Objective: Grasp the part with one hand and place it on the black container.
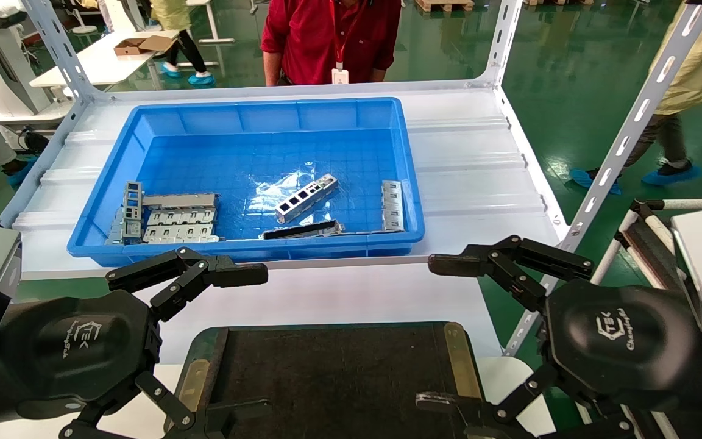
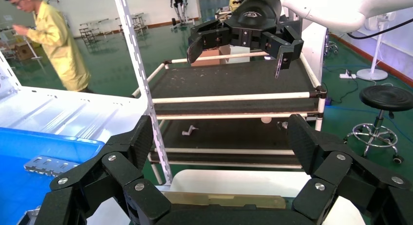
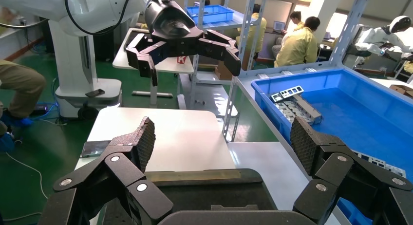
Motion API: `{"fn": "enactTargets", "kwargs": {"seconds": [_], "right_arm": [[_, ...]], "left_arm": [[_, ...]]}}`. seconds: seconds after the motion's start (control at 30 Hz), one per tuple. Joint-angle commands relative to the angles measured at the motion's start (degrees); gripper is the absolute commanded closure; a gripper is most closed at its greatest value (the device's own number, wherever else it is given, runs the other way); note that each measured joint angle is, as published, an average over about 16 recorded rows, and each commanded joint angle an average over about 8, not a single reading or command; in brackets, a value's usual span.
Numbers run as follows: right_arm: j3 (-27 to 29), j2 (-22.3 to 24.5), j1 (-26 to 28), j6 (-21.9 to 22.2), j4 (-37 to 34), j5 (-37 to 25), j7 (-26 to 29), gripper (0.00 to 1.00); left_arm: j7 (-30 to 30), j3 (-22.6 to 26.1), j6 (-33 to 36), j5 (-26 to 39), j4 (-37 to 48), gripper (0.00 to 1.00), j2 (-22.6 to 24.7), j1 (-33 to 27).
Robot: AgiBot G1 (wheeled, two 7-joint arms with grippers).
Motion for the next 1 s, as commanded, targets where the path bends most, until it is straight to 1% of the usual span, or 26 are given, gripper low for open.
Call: {"fn": "enactTargets", "kwargs": {"seconds": [0.03, 0.73, 1.0], "right_arm": [[0.0, 0.0, 0.0, 0.0, 0.0, 0.0, 0.0, 0.00], [0.0, 0.0, 0.0, 0.0, 0.0, 0.0, 0.0, 0.00], [0.0, 0.0, 0.0, 0.0, 0.0, 0.0, 0.0, 0.00]], "left_arm": [[0.0, 0.0, 0.0, 0.0, 0.0, 0.00, 0.0, 0.0], [0.0, 0.0, -0.1, 0.0, 0.0, 0.00, 0.0, 0.0], [-0.3, 0.3, -1.0, 0.7, -0.1, 0.00, 0.6, -0.5]]}}
